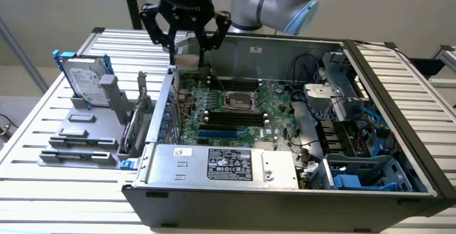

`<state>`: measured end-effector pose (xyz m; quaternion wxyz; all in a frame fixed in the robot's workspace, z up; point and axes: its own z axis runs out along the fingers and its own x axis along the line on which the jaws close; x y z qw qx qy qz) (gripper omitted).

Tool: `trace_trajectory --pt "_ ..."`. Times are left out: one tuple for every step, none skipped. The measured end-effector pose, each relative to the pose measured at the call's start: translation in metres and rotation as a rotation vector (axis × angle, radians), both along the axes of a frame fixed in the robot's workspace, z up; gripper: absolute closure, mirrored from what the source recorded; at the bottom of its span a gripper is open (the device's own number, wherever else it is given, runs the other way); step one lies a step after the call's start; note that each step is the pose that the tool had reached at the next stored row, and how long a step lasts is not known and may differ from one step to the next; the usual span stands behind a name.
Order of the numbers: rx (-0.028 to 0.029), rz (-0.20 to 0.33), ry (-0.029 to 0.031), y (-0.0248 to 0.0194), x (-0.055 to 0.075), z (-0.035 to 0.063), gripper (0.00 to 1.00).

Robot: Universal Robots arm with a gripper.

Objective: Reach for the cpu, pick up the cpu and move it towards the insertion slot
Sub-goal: 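Pick up the cpu and move it towards the insertion slot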

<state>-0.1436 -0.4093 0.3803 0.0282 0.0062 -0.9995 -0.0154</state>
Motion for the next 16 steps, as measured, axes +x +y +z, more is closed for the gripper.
trace_trajectory --pt "0.0000 0.000 0.0000 0.0002 0.005 0.0000 0.46" --pt "0.0000 0.000 0.0000 0.0004 0.009 0.0000 0.46" --pt "0.0000 0.000 0.0000 0.0006 0.013 0.0000 0.46" --pt "0.0000 0.000 0.0000 0.0009 0.018 0.0000 0.46" --pt "0.0000 0.000 0.0000 0.0014 0.023 -0.0001 0.46" --pt "0.0000 0.000 0.0001 0.0018 0.027 -0.0001 0.46" --pt "-0.0001 0.000 0.0001 0.0025 0.032 -0.0003 0.46" --pt "0.0000 0.000 0.0000 0.0033 0.036 -0.0005 0.46" --pt "0.0000 0.000 0.0000 0.0042 0.041 -0.0007 0.46" --pt "0.0000 0.000 0.0000 0.0052 0.045 -0.0010 0.46" --pt "0.0000 0.000 0.0000 0.0063 0.050 -0.0013 0.46" --pt "0.0000 0.000 0.0000 0.0076 0.054 -0.0018 0.46" --pt "-0.0001 0.000 0.0001 0.0091 0.058 -0.0023 0.46" --pt "-0.0001 0.000 0.0000 0.0107 0.062 -0.0030 0.46" --pt "0.0001 0.000 -0.0001 0.0126 0.066 -0.0038 0.46" --pt "0.0000 0.000 -0.0003 0.0149 0.069 -0.0048 0.46"
